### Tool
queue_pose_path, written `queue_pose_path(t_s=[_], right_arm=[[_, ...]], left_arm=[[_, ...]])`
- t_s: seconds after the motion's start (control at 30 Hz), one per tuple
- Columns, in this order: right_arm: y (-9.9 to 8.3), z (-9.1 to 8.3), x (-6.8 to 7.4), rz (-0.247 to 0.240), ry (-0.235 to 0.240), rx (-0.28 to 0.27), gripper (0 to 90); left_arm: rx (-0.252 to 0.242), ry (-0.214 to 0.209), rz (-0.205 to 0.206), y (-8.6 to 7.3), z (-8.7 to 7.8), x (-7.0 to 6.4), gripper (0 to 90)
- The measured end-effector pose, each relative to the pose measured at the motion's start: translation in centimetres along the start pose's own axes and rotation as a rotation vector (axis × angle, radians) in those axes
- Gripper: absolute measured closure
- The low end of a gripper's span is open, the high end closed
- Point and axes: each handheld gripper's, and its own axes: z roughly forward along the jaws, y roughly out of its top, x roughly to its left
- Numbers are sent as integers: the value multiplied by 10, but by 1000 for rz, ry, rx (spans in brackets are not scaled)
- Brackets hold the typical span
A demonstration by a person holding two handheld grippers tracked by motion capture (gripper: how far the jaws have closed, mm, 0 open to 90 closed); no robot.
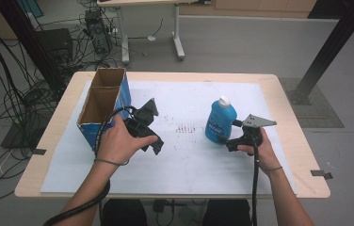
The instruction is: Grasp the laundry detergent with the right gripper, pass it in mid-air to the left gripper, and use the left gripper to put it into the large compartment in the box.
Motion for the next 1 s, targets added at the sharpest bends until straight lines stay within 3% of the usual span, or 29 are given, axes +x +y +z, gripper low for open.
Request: queue_pose_path(t_s=[1.0], right_arm=[[-7, 19, -2, -17, 15, -23, 23]], left_arm=[[-1, 0, -8, -1, -2, 0, 71]])
